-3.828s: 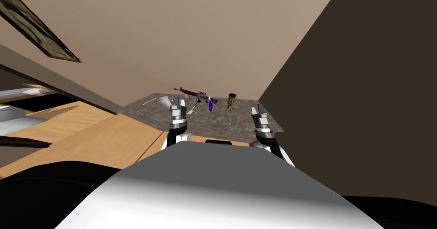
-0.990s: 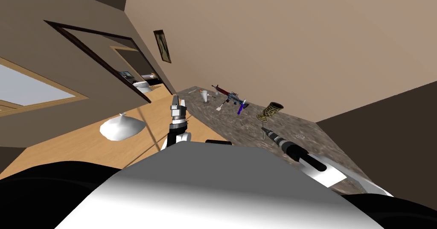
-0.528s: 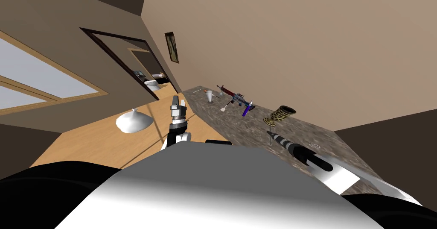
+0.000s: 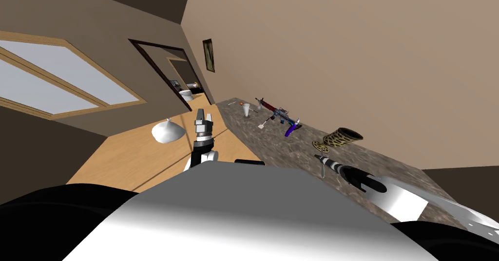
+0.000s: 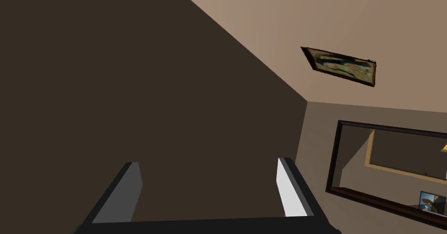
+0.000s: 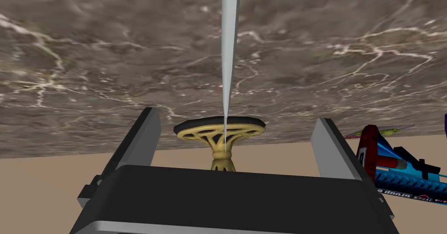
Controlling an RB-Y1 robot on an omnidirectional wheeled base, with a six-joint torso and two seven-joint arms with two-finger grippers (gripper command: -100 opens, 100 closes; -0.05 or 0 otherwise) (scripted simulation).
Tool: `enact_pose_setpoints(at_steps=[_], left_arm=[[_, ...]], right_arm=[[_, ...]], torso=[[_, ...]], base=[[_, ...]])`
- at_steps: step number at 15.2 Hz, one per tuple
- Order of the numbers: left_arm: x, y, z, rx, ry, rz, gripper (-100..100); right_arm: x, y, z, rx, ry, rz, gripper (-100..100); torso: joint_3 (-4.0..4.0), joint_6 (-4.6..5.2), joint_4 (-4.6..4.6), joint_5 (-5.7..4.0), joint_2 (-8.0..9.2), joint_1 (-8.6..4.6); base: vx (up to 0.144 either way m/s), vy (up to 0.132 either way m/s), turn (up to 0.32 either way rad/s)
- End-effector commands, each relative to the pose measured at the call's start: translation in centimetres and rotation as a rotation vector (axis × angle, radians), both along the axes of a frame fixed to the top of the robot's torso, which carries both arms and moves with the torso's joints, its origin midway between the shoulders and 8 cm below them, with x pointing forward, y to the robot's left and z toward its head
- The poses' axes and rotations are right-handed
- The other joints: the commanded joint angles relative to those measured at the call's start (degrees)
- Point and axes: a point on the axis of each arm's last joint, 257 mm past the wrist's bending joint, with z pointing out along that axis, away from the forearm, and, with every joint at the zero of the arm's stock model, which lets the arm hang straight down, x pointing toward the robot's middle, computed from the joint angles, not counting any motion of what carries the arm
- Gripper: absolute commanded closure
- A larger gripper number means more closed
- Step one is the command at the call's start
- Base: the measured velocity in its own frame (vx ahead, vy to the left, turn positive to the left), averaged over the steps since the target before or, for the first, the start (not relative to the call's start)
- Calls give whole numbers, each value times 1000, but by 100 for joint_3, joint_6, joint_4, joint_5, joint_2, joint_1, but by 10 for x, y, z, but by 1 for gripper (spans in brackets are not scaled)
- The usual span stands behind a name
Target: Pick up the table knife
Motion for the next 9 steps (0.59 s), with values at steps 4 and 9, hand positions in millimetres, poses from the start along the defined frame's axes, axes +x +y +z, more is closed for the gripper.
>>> enact_pose_setpoints(at_steps=[4,9], left_arm=[[0,0,0,0,0,0,0],[0,0,0,0,0,0,0]], right_arm=[[-13,-18,1,-45,47,-20,-100],[-30,-28,-14,-44,50,-47,-100]], torso=[[6,6,3,-1,10,-6],[4,5,2,-11,6,-39]], base=[[16,37,62],[33,-23,102]])
